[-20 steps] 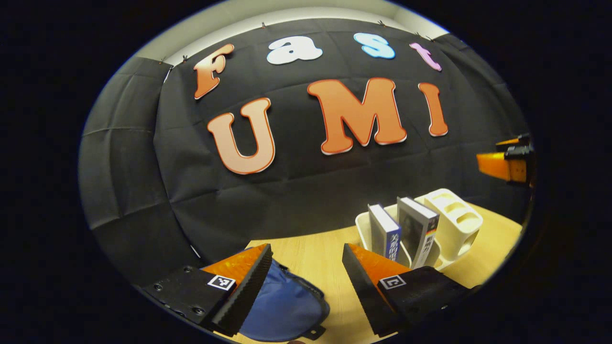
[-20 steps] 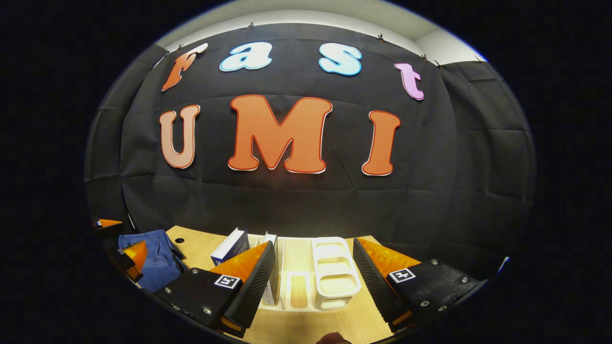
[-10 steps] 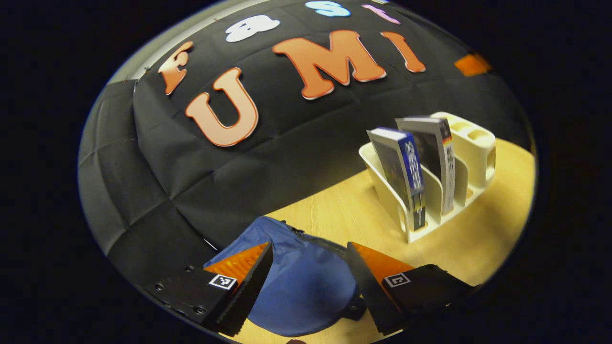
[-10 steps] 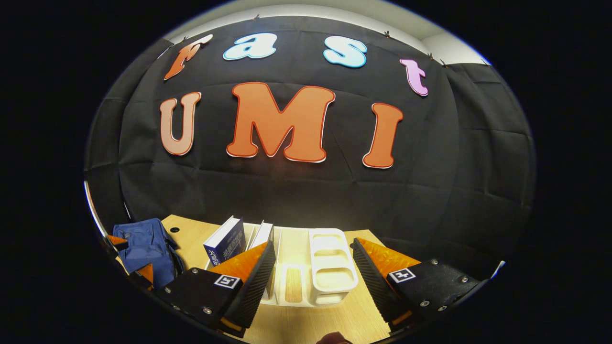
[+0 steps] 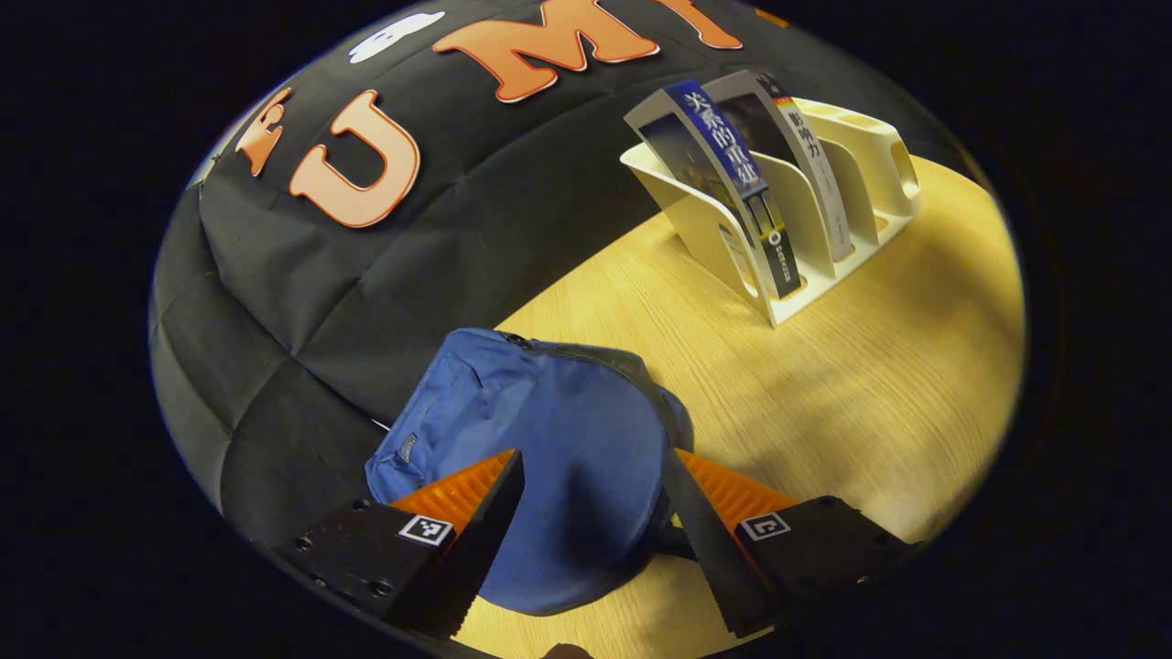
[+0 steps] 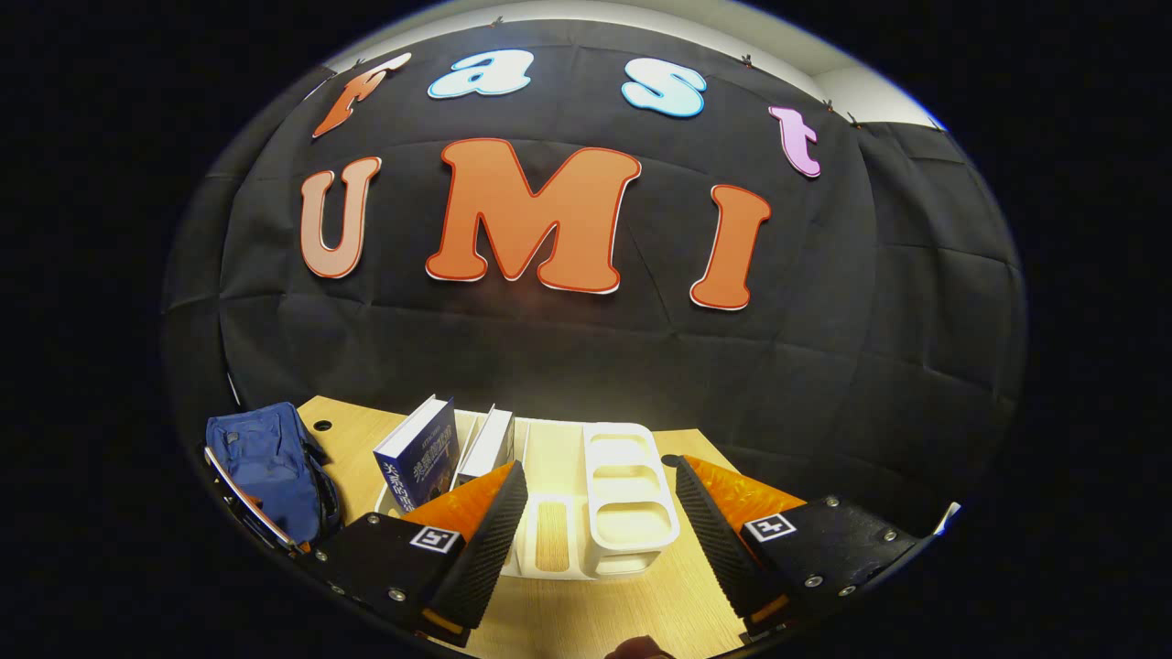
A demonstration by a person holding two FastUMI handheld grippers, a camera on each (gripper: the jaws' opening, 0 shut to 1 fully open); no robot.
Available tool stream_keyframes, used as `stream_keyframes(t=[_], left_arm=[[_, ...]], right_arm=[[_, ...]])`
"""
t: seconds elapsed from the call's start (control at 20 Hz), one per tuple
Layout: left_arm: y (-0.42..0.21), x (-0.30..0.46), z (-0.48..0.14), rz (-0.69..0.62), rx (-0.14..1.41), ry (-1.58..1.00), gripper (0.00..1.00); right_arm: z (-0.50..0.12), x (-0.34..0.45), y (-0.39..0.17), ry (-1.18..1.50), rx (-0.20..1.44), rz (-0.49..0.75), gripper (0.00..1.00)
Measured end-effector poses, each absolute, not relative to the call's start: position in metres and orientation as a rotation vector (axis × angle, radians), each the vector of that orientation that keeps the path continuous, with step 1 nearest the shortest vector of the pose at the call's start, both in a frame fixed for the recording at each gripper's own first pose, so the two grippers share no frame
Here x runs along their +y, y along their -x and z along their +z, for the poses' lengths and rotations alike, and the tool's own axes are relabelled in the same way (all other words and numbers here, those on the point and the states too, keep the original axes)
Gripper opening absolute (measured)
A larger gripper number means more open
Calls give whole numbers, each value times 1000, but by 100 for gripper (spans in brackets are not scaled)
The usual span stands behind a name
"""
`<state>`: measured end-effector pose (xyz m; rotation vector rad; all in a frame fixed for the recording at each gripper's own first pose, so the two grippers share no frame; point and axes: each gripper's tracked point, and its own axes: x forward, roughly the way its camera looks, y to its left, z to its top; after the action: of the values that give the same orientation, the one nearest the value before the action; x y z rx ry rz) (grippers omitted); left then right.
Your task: Open the schoolbag, grab two books from the bookshelf and put them into the schoolbag.
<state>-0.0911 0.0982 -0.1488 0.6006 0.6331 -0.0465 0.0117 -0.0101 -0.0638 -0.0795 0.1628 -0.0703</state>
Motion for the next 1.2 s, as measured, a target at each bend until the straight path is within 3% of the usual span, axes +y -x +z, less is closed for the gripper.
stream_keyframes(t=[0.65, 0.8, 0.85, 0.9, 0.95, 1.05, 1.2], left_arm=[[103, 107, -169, -57, 727, -638, 97], [103, 109, -164, -57, 742, -646, 52], [102, 108, -164, -55, 744, -640, 47], [102, 108, -164, -54, 755, -629, 29], [104, 107, -163, -55, 761, -616, 17], [106, 107, -162, -59, 787, -604, 7], [106, 107, -156, -77, 804, -602, 6]], right_arm=[[-66, -4, -20, 75, 165, -60, 97], [-66, -6, -21, 71, 162, -63, 97], [-66, -6, -21, 68, 161, -63, 97], [-65, -7, -22, 66, 158, -65, 97], [-65, -8, -23, 63, 157, -64, 97], [-66, -8, -25, 56, 158, -58, 97], [-69, -2, -29, 45, 170, -30, 97]])
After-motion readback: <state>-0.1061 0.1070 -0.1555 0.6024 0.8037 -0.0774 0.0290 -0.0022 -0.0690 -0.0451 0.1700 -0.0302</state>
